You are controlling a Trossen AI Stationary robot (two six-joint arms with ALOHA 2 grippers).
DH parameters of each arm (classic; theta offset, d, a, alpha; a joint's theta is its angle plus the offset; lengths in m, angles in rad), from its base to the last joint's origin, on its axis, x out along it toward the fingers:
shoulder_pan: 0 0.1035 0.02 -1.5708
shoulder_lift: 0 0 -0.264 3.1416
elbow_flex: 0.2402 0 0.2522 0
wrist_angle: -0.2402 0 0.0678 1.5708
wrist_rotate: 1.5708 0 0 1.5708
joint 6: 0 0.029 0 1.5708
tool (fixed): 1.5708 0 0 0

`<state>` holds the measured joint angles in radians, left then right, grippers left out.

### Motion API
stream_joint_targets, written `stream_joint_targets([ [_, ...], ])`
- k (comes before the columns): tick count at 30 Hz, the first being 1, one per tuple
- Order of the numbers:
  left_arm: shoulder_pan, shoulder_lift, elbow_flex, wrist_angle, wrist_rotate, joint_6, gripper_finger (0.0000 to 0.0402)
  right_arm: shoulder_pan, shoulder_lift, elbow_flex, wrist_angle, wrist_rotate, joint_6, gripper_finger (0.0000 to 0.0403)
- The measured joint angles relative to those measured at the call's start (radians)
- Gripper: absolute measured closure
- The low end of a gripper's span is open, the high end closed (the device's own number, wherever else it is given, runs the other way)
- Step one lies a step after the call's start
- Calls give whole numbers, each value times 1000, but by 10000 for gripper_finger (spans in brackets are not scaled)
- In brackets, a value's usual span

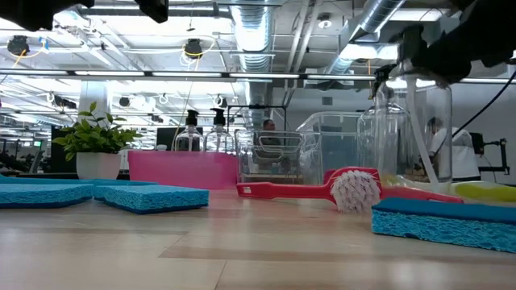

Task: Pick & Place Kitchen Sink Supplies
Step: Put the bottom transparent soap dispenser into the red bin

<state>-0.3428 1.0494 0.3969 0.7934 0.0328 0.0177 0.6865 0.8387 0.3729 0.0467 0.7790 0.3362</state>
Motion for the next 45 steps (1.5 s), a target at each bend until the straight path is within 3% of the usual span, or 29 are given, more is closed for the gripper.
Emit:
stream_joint_targets([
  [8,8,118,0,164,-48,0,149,-2,0,0,140,1,-109,278],
  [16,46,274,22,336,-57,0,149,-35,0,2,277,0,-182,262],
  [29,64,394,156,339,-55,0,149,-234,59,95,290,-258,-239,266],
  [40,64,394,181,336,-127,-32,149,-381,276,280,292,-459,-309,269],
  [45,64,394,181,321,-184,-53,149,-418,400,385,291,-496,-338,265],
])
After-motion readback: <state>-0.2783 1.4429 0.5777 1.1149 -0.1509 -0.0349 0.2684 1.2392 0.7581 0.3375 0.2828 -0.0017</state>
